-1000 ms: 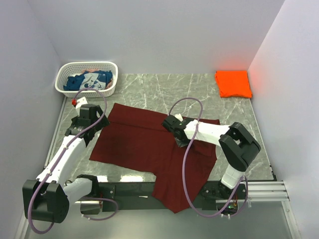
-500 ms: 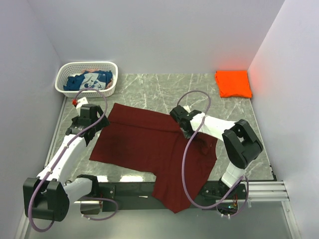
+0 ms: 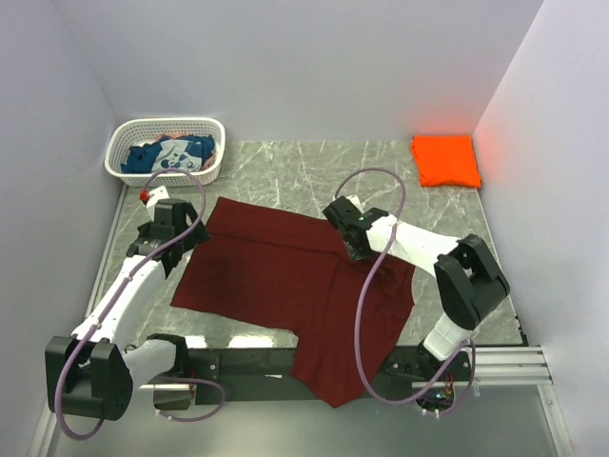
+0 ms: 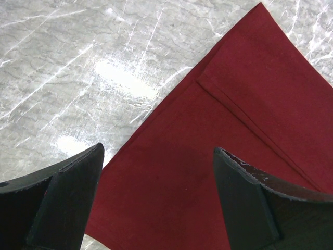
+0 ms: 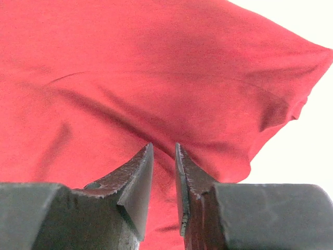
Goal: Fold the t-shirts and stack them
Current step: Fold the tshirt
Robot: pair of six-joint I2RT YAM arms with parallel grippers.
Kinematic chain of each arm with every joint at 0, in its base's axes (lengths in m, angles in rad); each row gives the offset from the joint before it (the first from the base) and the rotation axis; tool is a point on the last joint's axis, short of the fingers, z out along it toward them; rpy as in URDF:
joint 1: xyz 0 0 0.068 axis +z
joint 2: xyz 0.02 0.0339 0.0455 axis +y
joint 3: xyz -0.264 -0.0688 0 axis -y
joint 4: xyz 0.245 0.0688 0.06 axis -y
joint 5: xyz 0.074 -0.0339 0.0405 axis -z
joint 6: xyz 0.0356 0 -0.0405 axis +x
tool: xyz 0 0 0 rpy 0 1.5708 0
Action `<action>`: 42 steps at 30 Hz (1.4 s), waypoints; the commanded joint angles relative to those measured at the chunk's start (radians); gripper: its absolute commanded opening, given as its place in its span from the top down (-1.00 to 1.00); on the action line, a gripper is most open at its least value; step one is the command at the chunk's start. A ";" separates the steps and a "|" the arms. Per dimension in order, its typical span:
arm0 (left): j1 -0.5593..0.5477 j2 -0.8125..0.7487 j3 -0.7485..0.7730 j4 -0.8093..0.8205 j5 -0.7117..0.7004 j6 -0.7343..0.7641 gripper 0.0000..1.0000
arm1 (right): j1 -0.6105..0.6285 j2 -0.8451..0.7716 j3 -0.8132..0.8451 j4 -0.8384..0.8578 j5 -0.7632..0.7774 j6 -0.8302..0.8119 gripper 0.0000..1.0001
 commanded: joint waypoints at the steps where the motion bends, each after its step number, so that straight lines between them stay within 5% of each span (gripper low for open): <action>1: -0.002 0.007 0.035 0.022 -0.017 0.015 -0.81 | 0.067 -0.071 0.011 0.006 -0.012 0.036 0.37; 16: -0.002 0.004 0.034 0.022 -0.014 0.015 -0.81 | 0.198 0.015 -0.017 0.001 -0.059 0.113 0.44; 42: -0.002 0.013 0.035 0.020 -0.014 0.019 -0.81 | 0.026 0.110 -0.003 0.069 -0.036 -0.036 0.25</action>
